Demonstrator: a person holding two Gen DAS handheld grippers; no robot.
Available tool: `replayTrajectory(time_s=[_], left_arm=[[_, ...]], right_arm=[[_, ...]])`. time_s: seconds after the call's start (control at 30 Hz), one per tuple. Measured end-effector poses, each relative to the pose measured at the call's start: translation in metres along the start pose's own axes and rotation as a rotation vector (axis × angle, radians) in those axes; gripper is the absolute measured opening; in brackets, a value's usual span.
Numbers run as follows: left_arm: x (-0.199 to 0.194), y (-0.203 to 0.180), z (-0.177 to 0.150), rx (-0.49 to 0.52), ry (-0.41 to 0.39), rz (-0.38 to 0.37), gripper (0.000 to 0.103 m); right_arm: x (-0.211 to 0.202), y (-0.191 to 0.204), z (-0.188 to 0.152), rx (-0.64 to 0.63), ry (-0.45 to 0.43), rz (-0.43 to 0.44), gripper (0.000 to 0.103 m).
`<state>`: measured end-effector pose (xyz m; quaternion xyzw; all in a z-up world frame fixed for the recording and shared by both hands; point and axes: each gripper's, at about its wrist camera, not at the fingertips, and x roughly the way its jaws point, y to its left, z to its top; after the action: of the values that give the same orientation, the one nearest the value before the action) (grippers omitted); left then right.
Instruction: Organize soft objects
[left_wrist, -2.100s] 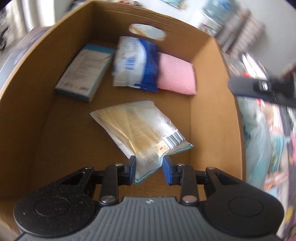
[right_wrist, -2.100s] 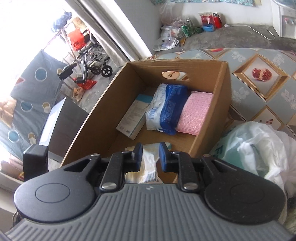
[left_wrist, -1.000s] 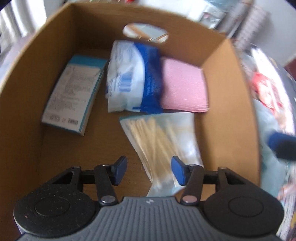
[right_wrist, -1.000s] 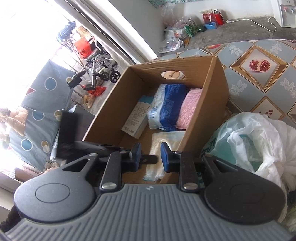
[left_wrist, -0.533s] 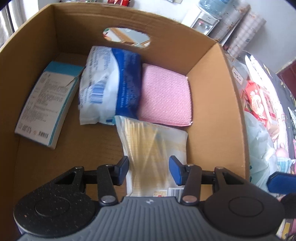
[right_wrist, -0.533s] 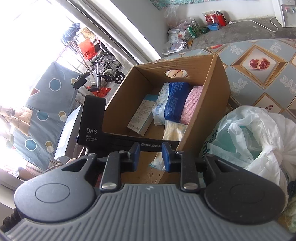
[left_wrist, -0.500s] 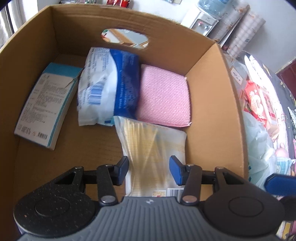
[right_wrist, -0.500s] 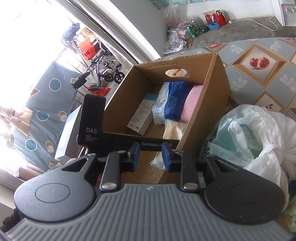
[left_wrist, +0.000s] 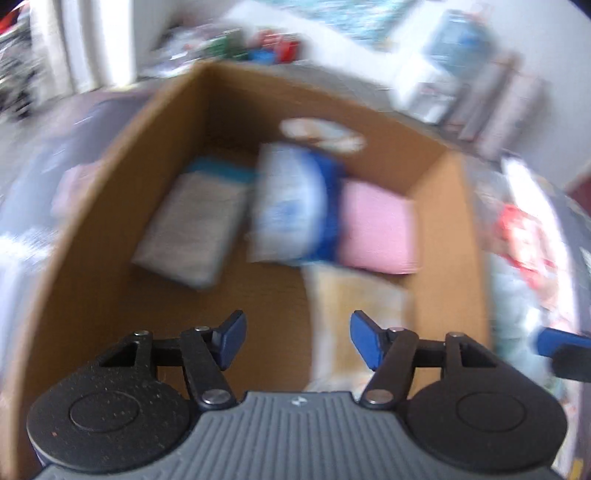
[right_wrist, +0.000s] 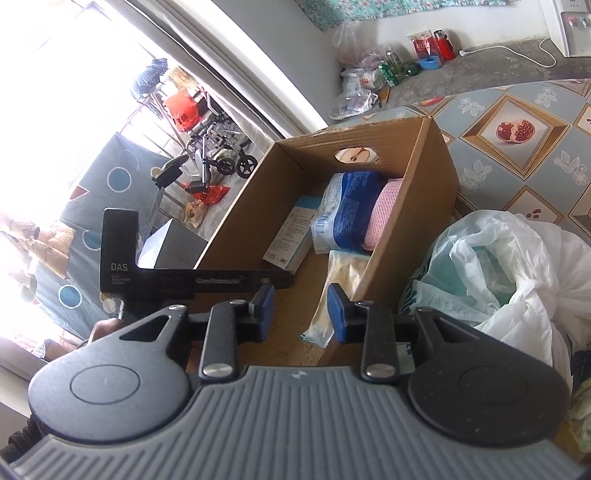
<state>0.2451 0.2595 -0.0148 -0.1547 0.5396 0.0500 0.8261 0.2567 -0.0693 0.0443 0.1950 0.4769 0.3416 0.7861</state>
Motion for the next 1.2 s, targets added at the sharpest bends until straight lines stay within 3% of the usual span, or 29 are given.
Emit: replayTrajectory(time_s=[0.17, 0.47, 0.8, 1.2], left_arm=[[0.012, 0.024, 0.002, -0.047, 0.073, 0.158, 0.053], [0.059, 0.025, 0.023, -0.042, 0.138, 0.245, 0.043], [0.078, 0.023, 0.04, -0.069, 0.11, 0.256, 0.043], [0.081, 0.019, 0.045, -0.124, 0.011, 0.194, 0.043]], right_arm=[[0.006, -0.002, -0.001, 0.01, 0.003, 0.013, 0.032], [-0.007, -0.01, -0.005, 0.013, -0.024, 0.007, 0.032], [-0.019, -0.029, -0.007, 0.052, -0.039, -0.008, 0.032], [-0.027, -0.04, -0.013, 0.074, -0.043, -0.024, 0.032]])
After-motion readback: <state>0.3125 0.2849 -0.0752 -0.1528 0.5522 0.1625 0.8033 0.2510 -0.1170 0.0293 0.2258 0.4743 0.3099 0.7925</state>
